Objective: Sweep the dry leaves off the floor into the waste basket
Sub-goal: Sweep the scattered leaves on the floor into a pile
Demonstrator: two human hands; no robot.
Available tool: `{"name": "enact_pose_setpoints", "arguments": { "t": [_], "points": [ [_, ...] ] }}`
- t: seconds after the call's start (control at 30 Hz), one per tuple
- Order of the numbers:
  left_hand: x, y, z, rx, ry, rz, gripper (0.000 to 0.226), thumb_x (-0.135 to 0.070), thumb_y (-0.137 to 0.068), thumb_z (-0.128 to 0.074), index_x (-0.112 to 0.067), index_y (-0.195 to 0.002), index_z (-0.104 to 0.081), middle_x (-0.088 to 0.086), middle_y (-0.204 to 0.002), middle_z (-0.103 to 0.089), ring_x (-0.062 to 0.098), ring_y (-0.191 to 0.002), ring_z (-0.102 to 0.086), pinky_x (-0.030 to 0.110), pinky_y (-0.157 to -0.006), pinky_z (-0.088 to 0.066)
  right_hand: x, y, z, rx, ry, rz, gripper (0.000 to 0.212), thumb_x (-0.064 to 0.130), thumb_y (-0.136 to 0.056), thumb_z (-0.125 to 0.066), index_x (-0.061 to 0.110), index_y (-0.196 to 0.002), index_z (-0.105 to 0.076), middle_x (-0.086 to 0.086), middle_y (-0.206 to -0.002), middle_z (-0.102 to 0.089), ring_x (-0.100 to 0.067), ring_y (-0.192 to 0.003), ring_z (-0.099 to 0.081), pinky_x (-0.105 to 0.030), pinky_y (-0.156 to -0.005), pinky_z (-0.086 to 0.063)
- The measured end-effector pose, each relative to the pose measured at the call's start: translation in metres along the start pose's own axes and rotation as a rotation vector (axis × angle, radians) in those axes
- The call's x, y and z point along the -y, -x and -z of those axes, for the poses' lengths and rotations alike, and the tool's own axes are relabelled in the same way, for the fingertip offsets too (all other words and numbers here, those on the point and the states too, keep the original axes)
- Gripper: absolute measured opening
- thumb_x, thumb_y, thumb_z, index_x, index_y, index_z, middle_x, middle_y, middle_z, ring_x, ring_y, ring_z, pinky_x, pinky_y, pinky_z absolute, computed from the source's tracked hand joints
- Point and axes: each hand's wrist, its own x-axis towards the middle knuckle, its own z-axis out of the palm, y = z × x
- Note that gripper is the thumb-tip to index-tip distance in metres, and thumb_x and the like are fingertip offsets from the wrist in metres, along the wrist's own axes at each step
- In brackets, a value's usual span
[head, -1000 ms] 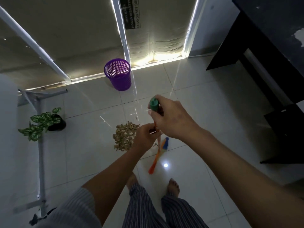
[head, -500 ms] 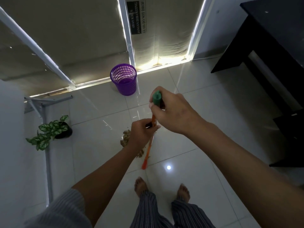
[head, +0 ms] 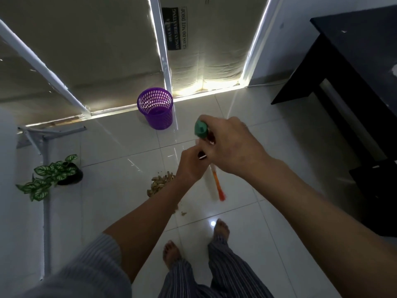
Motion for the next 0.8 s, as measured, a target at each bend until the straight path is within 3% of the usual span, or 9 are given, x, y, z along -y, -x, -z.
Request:
{"name": "enact_pose_setpoints", "arguments": {
  "t": [0.07, 0.1, 0.13, 0.23, 0.3, 0.47, 0.67, 0.8],
  "points": [
    [0.009, -0.006, -0.006, -0.017, 0.028, 0.046, 0.021, -0.036, -0.086, -0.054, -0.018, -0.078, -0.061, -0.006, -0.069, -0.057, 0.011, -0.068, -0.061, 0.019, -0.067, -0.053, -0.016, -0.006, -0.01, 0.049, -0.027, 0.026, 0.028, 0.021, -0.095, -0.066, 0.024, -0.123, -0.059, -0.005, -0.105, -0.069, -0.021, -0.096, -0.065, -0.037, -0.088, -0.058],
    [0.017, -0.009, -0.009, -0.018, 0.021, 0.068, 0.022, -0.039, -0.084, -0.054, -0.02, -0.074, -0.06, -0.002, -0.07, -0.06, 0.017, -0.071, -0.063, 0.03, -0.068, -0.054, -0.024, -0.009, -0.015, 0.077, -0.036, 0.039, 0.025, 0.021, -0.095, -0.066, 0.025, -0.119, -0.06, -0.004, -0.104, -0.069, -0.021, -0.095, -0.065, -0.037, -0.086, -0.059],
    [0.022, -0.01, -0.01, -0.009, -0.026, 0.088, 0.021, -0.033, -0.085, -0.059, -0.016, -0.073, -0.062, -0.002, -0.07, -0.061, 0.017, -0.069, -0.062, 0.031, -0.063, -0.051, -0.031, -0.012, -0.019, 0.105, -0.045, 0.052, 0.023, 0.022, -0.095, -0.066, 0.026, -0.116, -0.06, -0.004, -0.103, -0.069, -0.021, -0.095, -0.065, -0.037, -0.085, -0.059],
    [0.024, -0.004, -0.003, -0.052, -0.072, 0.125, 0.01, -0.016, -0.083, -0.067, -0.012, -0.074, -0.067, -0.009, -0.062, -0.057, 0.0, -0.055, -0.051, 0.014, -0.054, -0.036, -0.052, -0.022, -0.022, 0.161, -0.123, 0.069, 0.015, 0.024, -0.094, -0.068, 0.028, -0.107, -0.061, -0.002, -0.1, -0.069, -0.019, -0.093, -0.065, -0.035, -0.083, -0.059],
    [0.031, 0.002, 0.0, -0.089, -0.061, 0.128, 0.003, -0.018, -0.08, -0.072, -0.015, -0.081, -0.072, -0.009, -0.067, -0.065, -0.004, -0.059, -0.055, 0.01, -0.059, -0.039, -0.061, -0.027, -0.019, 0.178, -0.183, 0.081, 0.012, 0.023, -0.092, -0.069, 0.028, -0.102, -0.063, -0.001, -0.097, -0.07, -0.017, -0.091, -0.067, -0.037, -0.082, -0.06],
    [0.03, 0.01, 0.016, -0.112, -0.035, 0.123, 0.023, -0.02, -0.077, -0.077, -0.015, -0.099, -0.074, -0.005, -0.089, -0.074, 0.001, -0.08, -0.067, 0.012, -0.077, -0.051, -0.063, -0.043, -0.007, 0.215, -0.241, 0.137, 0.014, 0.02, -0.092, -0.07, 0.025, -0.104, -0.064, 0.001, -0.099, -0.07, -0.013, -0.09, -0.067, -0.034, -0.085, -0.061],
    [0.021, -0.003, 0.035, -0.222, -0.036, 0.064, 0.019, -0.021, -0.076, -0.078, -0.014, -0.093, -0.075, -0.009, -0.081, -0.072, -0.011, -0.071, -0.062, 0.002, -0.067, -0.043, -0.045, -0.064, 0.009, 0.239, -0.213, 0.295, 0.023, 0.021, -0.09, -0.073, 0.031, -0.107, -0.061, 0.006, -0.103, -0.064, -0.015, -0.098, -0.065, -0.032, -0.084, -0.061],
    [0.014, -0.02, 0.045, -0.3, -0.013, 0.012, 0.023, -0.021, -0.076, -0.078, -0.014, -0.098, -0.074, -0.006, -0.086, -0.073, -0.002, -0.078, -0.067, 0.011, -0.072, -0.051, -0.038, -0.082, 0.017, 0.202, -0.206, 0.343, 0.026, 0.021, -0.088, -0.074, 0.03, -0.109, -0.062, 0.006, -0.108, -0.065, -0.017, -0.104, -0.065, -0.035, -0.086, -0.061]
  ]
}}
